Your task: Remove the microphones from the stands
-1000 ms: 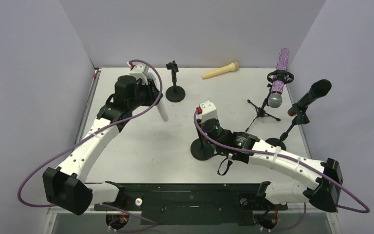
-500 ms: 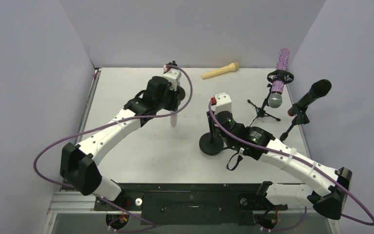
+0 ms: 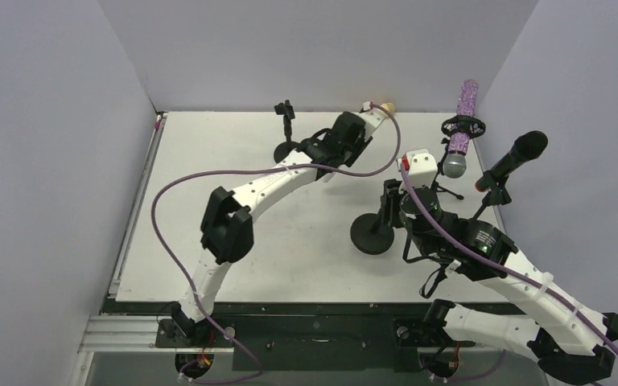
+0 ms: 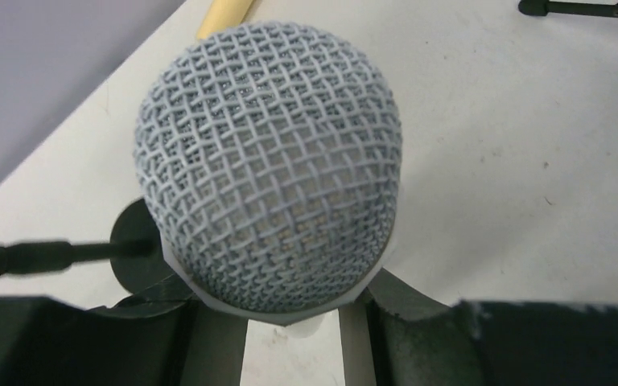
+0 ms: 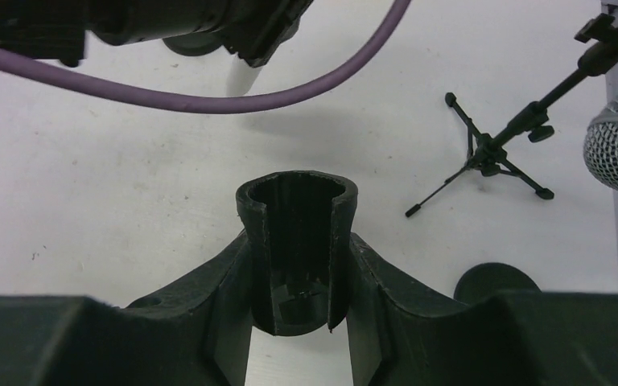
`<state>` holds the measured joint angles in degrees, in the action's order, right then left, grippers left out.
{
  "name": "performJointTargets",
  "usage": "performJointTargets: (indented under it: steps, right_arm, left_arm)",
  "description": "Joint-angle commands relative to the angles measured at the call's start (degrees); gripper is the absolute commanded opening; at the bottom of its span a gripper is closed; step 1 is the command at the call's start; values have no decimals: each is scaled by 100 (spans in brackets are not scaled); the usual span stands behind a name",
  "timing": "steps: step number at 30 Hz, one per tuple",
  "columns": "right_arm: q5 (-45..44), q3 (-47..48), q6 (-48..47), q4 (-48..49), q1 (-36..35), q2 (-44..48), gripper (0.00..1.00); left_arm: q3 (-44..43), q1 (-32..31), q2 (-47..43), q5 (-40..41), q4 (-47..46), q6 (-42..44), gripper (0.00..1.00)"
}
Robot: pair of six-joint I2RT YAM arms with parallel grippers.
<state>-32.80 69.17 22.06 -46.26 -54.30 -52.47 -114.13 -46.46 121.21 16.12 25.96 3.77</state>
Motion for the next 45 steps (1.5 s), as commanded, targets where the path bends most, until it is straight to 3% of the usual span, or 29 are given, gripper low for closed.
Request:
performJointTargets:
  steps: [1, 6, 15, 17, 28, 42, 45]
  right_arm:
    - [-388, 309, 163, -148, 9, 334, 0]
    - [-433, 445, 227, -449, 0, 520, 0]
    - [-474, 597, 211, -690, -6, 510, 0]
    - [-427, 603, 211, -660, -8, 471, 0]
    - [-358, 629, 245, -589, -10, 319, 0]
    - [-295, 567, 261, -553, -16, 296, 0]
    - [-304, 561, 267, -549, -16, 333, 0]
  left_arm:
    - [-1622, -174, 1134, 553, 534, 1028, 0]
    - [-3233, -309, 2422, 1210, 505, 1927, 0]
    - [-2457, -477, 2799, 1715, -924, 3639, 0]
    - [-2325, -485, 2824, 1681, -1028, 3739, 0]
    - [-1994, -475, 2935, 1248, -1154, 3684, 22]
    - [-1800, -394, 2937, 1092, -1165, 3555, 56]
    - [-1778, -371, 2925, 1030, -1152, 3498, 57]
